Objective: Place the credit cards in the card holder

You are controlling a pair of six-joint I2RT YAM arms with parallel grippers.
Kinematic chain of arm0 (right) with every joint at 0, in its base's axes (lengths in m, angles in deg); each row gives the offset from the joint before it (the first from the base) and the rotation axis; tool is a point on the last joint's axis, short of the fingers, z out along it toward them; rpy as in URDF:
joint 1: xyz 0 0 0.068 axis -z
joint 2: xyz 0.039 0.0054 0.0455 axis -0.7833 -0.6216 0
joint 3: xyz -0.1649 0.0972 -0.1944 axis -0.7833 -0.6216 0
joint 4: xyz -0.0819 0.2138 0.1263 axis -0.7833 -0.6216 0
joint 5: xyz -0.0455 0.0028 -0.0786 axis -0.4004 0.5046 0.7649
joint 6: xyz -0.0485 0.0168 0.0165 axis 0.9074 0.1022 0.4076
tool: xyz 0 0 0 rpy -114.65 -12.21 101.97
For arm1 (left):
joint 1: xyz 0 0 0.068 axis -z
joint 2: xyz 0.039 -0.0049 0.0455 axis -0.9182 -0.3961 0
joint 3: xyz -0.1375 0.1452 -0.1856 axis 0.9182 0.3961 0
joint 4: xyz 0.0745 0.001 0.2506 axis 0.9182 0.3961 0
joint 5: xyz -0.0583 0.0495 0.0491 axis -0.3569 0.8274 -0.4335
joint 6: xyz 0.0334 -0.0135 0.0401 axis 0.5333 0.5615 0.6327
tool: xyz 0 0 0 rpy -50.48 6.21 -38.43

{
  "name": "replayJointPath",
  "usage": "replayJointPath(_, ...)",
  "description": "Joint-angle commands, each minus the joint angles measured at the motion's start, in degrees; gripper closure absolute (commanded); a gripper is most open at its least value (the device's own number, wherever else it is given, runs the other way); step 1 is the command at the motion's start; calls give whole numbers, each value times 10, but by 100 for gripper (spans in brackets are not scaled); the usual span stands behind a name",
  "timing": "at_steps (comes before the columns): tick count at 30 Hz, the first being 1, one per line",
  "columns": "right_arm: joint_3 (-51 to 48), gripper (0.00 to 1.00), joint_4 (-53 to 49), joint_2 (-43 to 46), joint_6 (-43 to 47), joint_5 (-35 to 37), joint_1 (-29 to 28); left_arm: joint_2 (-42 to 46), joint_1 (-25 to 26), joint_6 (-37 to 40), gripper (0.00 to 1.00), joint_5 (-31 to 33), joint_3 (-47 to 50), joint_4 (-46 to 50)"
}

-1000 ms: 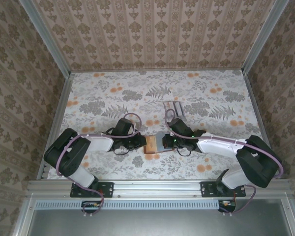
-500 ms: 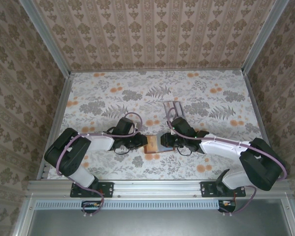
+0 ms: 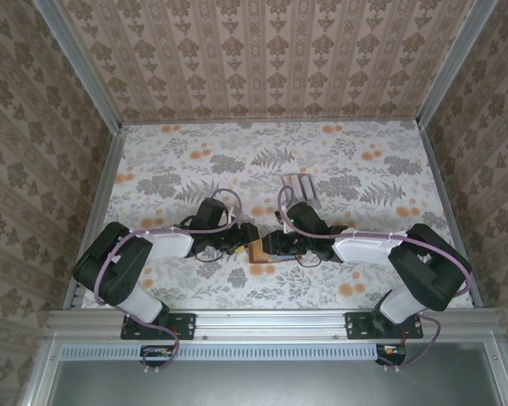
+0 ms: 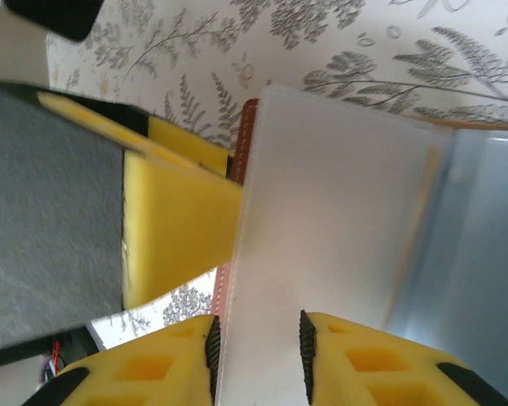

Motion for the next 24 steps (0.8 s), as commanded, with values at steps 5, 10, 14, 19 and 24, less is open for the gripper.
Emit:
replayJointPath(5, 9, 55, 64, -29, 0, -51, -8, 23, -40, 4, 29, -27, 20, 5)
replayJointPath(10, 6, 52, 98, -41, -6, -60, -9, 12, -38, 37, 31, -18, 4, 39)
replayJointPath(14, 1, 52, 95, -10, 1, -39, -5, 3, -21, 59, 43, 0, -4, 60)
replayJointPath(19, 29, 50, -42, 54, 59, 57, 21, -17, -16, 69, 73, 1, -13, 68)
replayJointPath(24, 145, 48, -246, 60, 178, 249, 30, -17, -17, 73, 88, 2, -18, 78)
